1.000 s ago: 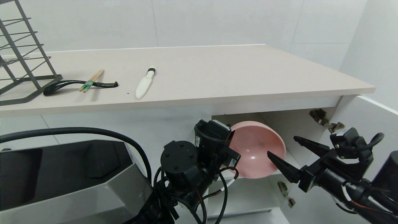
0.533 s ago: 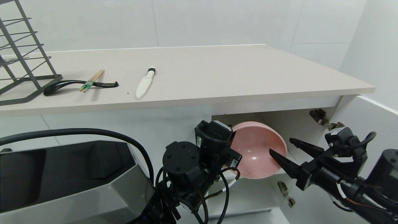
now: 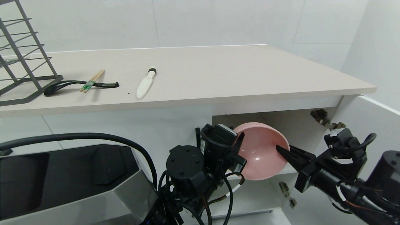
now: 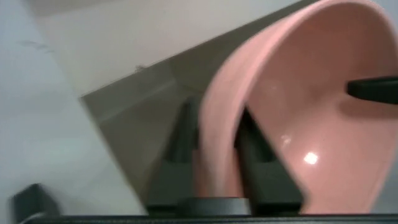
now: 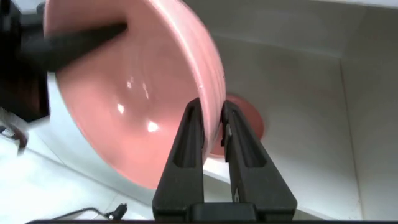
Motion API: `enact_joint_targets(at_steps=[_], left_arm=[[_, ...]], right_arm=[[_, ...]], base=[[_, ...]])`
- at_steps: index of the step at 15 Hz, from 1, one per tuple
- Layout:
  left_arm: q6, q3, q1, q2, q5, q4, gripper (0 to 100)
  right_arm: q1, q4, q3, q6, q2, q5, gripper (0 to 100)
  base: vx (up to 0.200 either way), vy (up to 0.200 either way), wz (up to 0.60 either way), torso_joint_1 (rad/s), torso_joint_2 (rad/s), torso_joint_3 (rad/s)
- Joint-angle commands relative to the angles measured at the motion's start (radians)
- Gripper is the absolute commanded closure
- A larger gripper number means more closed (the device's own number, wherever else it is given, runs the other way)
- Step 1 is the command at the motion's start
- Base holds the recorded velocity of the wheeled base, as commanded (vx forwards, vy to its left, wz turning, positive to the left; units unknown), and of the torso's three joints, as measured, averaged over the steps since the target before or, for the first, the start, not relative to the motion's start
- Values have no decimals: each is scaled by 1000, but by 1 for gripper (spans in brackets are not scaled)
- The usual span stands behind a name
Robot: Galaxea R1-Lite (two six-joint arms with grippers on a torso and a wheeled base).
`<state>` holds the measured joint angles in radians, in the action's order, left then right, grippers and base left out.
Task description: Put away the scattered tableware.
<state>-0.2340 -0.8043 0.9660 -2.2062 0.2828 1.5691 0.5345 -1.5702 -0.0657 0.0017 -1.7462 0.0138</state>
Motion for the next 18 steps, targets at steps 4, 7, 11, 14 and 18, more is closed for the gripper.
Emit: enact_joint_targets(at_steps=[4,7,11,14,18], left_arm=[[-2,20,23,10,1,2,0],[1,60,33,46,-2,2,0],[4,191,33,135,-123,2,0],[-1,249,13,209,-275,2,0],[-27,372,-47,296,-517,2,0]], right_arm=[[-25,-1,6,0,-26,2,100],[-64,-1,12,0,-72,2,100],[-99,-1,14,0,-102,2,100],[-113,-1,15,0,-108,2,100],[-139,-1,14,0,-139,2,100]], base=[[0,0,0,0,0,0],[0,0,0,0,0,0],[0,0,0,0,0,0],[0,0,0,0,0,0],[0,0,0,0,0,0]])
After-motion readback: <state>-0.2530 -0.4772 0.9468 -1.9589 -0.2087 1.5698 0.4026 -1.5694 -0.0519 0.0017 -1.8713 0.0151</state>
